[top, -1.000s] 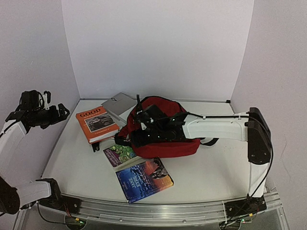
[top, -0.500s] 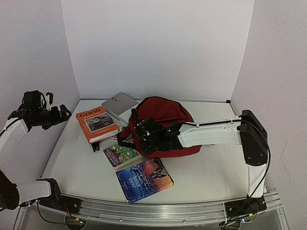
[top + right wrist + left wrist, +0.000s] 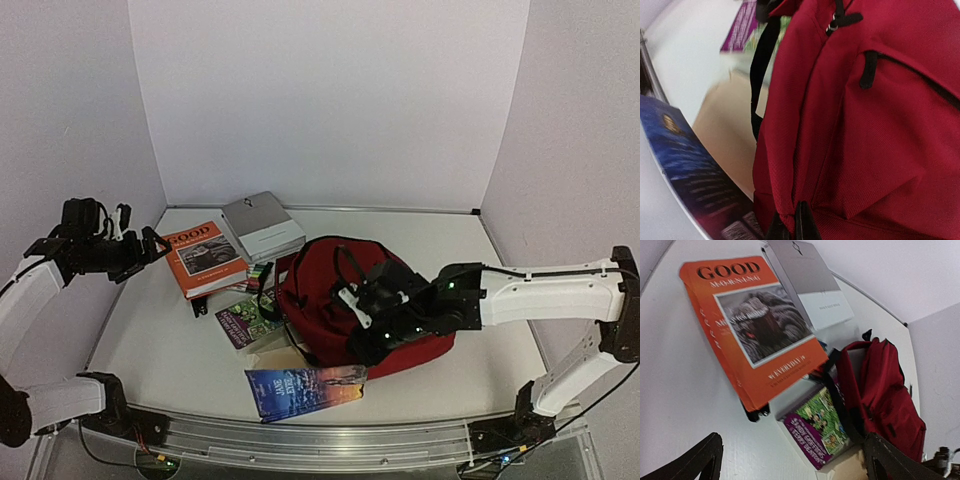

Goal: Pack the student bag
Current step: Adjust the student bag at the center of the board, then unzip the student bag at the center of the board.

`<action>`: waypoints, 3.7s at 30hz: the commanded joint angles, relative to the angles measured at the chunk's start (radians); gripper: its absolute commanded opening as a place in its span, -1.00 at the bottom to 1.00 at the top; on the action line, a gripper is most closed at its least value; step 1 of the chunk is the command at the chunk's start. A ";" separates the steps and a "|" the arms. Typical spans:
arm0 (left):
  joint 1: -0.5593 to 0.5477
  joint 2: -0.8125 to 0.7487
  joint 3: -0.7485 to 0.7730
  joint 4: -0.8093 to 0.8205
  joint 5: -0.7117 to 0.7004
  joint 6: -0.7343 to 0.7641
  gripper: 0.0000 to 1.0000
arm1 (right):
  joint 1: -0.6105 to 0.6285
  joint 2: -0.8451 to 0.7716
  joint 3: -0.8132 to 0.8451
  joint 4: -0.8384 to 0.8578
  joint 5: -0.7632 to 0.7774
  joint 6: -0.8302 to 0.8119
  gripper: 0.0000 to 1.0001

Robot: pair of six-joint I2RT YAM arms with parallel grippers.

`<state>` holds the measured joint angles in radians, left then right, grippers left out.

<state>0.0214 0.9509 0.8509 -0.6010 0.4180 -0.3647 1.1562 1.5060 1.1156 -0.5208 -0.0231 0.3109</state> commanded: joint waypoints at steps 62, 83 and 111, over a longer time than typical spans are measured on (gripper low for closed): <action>-0.833 0.613 -0.036 0.696 -0.102 -0.687 0.19 | -0.104 0.267 0.239 0.191 -0.081 0.100 -0.13; -0.864 0.688 -0.027 0.661 -0.127 -0.721 -0.43 | -0.143 0.495 0.349 0.193 -0.114 0.036 -0.38; -0.882 0.775 -0.030 0.781 -0.091 -0.770 -0.99 | -0.142 0.536 0.351 0.204 -0.166 0.062 -0.68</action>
<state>-0.8527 1.7200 0.8223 0.1302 0.3222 -1.1212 1.0130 2.0274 1.4494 -0.3405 -0.1993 0.3646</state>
